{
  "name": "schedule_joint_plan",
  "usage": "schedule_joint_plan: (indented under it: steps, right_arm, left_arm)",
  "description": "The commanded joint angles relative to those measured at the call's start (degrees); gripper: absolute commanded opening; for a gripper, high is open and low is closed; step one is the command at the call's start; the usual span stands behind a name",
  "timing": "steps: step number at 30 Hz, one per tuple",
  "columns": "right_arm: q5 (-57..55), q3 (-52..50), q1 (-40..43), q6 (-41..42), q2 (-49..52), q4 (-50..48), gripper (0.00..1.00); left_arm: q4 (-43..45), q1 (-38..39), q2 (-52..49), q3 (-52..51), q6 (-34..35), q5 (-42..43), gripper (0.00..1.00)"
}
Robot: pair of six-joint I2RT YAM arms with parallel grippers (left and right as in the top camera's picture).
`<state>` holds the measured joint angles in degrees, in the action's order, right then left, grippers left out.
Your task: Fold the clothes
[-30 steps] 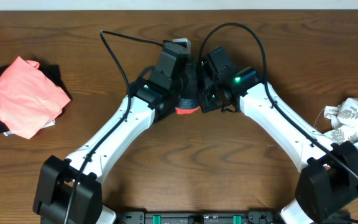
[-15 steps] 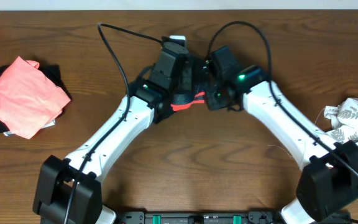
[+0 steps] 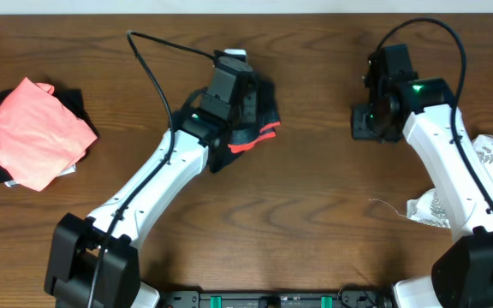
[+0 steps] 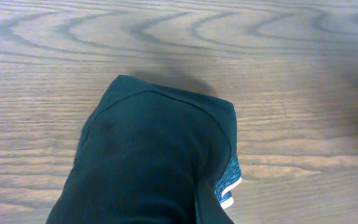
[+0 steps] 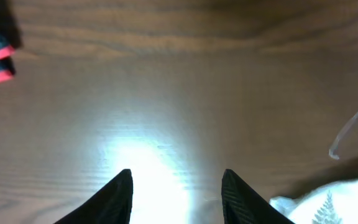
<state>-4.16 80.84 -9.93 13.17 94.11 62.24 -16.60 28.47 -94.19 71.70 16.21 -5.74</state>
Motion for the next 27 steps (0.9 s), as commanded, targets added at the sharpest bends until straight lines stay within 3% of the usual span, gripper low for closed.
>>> schedule_joint_plan:
  steps: [1,4,14,22,24,27]
  right_arm:
    - [-0.3,-0.1,0.4,-1.3,-0.5,0.6,0.45]
    - [-0.3,-0.1,0.2,-1.2,-0.5,0.6,0.45]
    - [0.1,-0.1,0.1,-1.2,-0.5,1.7,0.45]
    - [0.2,-0.1,0.1,-1.2,-0.5,1.9,0.44]
    - [0.4,-0.1,0.1,-1.2,-0.5,1.9,0.44]
    - [0.8,-0.1,0.1,-1.2,-0.5,1.9,0.44]
  left_arm:
    - [-0.6,-0.1,-0.5,0.0,-1.0,0.1,0.06]
    - [-1.6,-0.1,-0.5,0.0,-2.0,-0.1,0.06]
    - [-4.0,-1.5,-0.5,0.0,-3.5,-13.0,0.06]
    - [-6.6,-4.7,-1.0,0.0,-3.5,-13.3,0.06]
    - [-6.5,-4.7,-1.0,0.0,-3.5,-13.3,0.12]
    - [-6.6,-4.7,-1.0,0.0,-3.5,-13.2,0.13]
